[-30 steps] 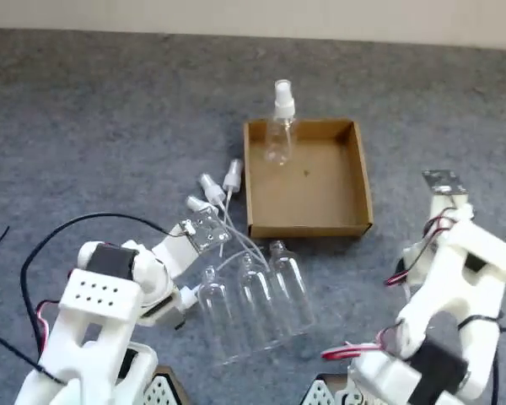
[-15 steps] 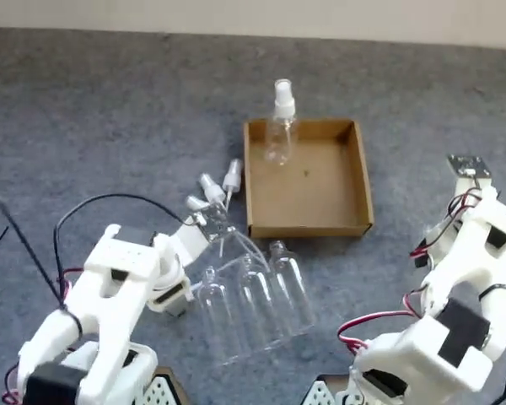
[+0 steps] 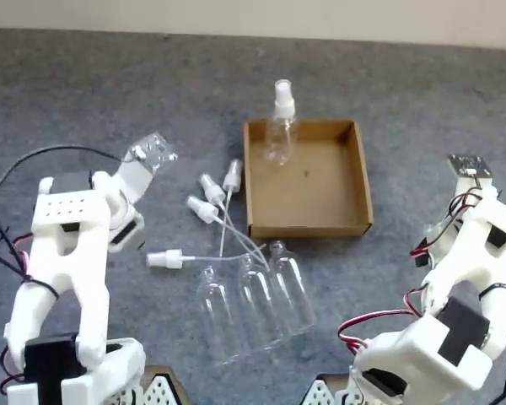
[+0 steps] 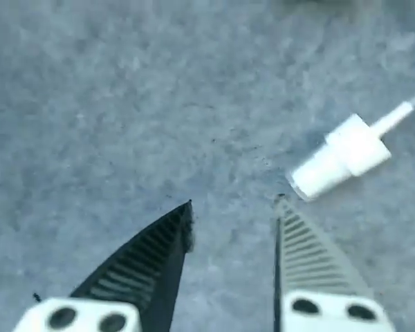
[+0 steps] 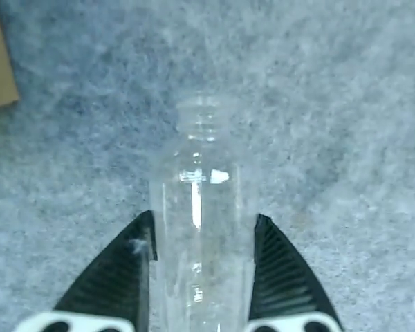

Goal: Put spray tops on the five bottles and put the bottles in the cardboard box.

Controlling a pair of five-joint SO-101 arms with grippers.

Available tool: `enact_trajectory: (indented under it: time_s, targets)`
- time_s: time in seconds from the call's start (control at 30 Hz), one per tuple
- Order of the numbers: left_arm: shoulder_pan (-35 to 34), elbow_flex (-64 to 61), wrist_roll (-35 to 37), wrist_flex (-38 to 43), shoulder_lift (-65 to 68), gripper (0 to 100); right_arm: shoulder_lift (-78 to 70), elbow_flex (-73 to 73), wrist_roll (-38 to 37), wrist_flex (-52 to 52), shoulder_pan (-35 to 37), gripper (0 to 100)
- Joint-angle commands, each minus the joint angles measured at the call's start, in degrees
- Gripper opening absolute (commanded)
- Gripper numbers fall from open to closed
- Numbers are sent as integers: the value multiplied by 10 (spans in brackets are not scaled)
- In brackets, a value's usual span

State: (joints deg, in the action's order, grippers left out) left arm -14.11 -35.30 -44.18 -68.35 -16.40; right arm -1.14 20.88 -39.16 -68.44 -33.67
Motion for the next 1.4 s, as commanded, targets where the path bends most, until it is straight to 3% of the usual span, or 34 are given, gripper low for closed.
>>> enact_trajectory:
  time_s: [0.0, 0.1, 0.2, 0.27, 0.8, 1.17, 1.37]
  targets:
    - [8, 66, 269, -77, -12, 200, 3, -29, -8, -5, -3, 3]
    - [46, 81, 465, -129, -28, 203, 6, -28, -5, -5, 5, 3]
    - [107, 79, 572, -159, -29, 204, 5, -29, -7, -19, 6, 3]
    - [131, 65, 607, -159, -27, 204, 5, -29, -7, -24, 4, 3]
    - [162, 95, 595, -127, 208, 200, 6, -28, -5, -24, 7, 3]
    - [71, 135, 507, 38, 236, 200, 6, -29, -5, -24, 8, 3]
    - [40, 219, 482, 47, 236, 200, 6, -30, -5, -24, 8, 3]
